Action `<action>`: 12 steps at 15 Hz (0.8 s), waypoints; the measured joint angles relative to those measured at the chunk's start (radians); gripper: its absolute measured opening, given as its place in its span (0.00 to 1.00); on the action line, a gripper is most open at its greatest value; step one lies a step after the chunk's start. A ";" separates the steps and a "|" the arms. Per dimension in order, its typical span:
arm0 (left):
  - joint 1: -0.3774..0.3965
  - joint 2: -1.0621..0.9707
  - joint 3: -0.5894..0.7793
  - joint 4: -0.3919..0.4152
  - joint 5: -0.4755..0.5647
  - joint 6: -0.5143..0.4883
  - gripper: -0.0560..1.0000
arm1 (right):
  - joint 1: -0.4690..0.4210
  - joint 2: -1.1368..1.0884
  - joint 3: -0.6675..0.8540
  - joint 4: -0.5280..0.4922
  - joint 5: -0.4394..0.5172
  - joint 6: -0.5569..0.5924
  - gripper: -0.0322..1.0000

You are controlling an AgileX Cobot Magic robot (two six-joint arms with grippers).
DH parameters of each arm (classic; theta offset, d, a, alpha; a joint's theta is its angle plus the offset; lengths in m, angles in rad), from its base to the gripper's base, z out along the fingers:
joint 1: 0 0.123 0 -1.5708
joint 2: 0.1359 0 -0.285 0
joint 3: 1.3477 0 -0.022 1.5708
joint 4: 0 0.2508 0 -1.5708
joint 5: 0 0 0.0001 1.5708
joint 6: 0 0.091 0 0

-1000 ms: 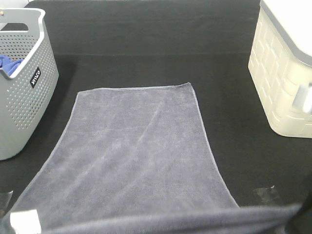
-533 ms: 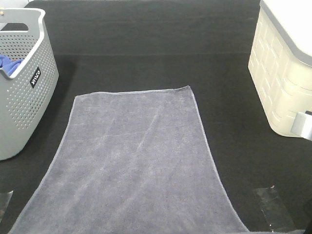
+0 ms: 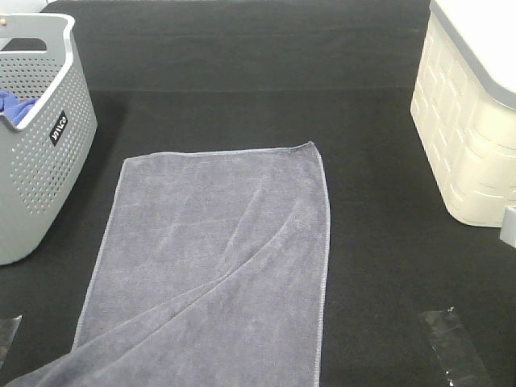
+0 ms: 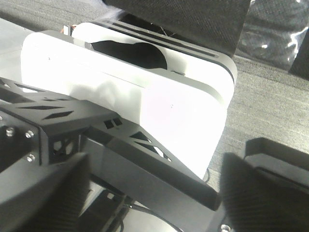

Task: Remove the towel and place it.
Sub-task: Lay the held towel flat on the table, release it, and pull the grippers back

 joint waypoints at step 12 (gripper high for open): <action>0.000 0.000 -0.238 0.025 -0.141 0.019 0.65 | 0.000 0.000 -0.151 -0.027 0.006 0.001 0.77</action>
